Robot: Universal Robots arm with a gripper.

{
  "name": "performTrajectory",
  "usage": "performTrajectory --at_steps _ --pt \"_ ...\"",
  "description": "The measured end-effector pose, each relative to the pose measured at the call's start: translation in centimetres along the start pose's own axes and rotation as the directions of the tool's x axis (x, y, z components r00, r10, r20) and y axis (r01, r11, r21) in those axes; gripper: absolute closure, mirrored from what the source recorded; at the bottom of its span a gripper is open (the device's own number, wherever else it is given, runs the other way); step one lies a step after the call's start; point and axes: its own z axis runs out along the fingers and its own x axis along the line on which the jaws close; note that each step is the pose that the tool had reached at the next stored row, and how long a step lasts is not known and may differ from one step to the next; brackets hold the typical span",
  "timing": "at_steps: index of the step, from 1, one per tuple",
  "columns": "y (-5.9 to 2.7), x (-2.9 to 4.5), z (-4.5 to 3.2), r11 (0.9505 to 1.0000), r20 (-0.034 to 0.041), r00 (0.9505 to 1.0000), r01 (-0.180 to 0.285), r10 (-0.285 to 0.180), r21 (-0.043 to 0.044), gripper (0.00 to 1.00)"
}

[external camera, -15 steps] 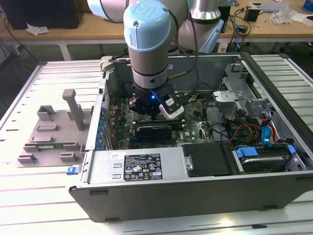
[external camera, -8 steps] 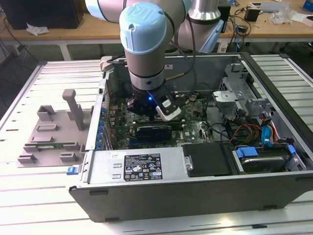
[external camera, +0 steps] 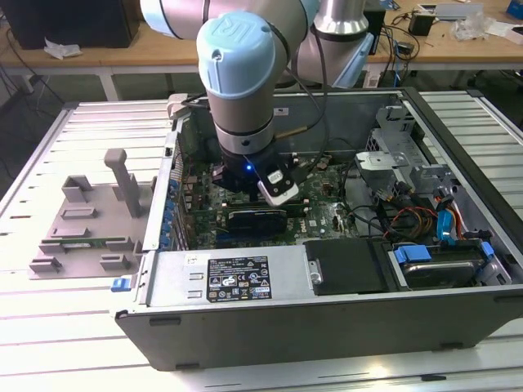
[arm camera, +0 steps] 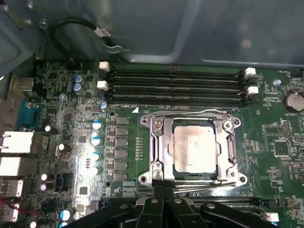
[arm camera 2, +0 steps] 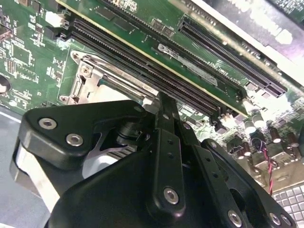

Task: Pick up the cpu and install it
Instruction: 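Install the second cpu locking lever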

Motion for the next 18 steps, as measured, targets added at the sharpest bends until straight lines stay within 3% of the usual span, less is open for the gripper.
performTrajectory --at_steps 2,5,12,15,18 --pt "-0.06 0.18 0.19 0.9999 0.0035 0.9999 -0.013 0.013 -0.0065 0.89" --pt "-0.13 0.27 0.26 0.9992 0.0105 0.9992 -0.039 0.039 -0.0066 0.89" --pt "-0.24 0.59 0.24 0.9986 0.0138 0.9986 -0.051 0.051 -0.0137 0.89" --pt "-0.26 1.14 0.32 0.9984 0.0158 0.9984 -0.054 0.054 -0.0200 0.89" --pt "-0.27 1.57 0.37 0.9979 0.0231 0.9982 -0.054 0.055 -0.0368 0.89"
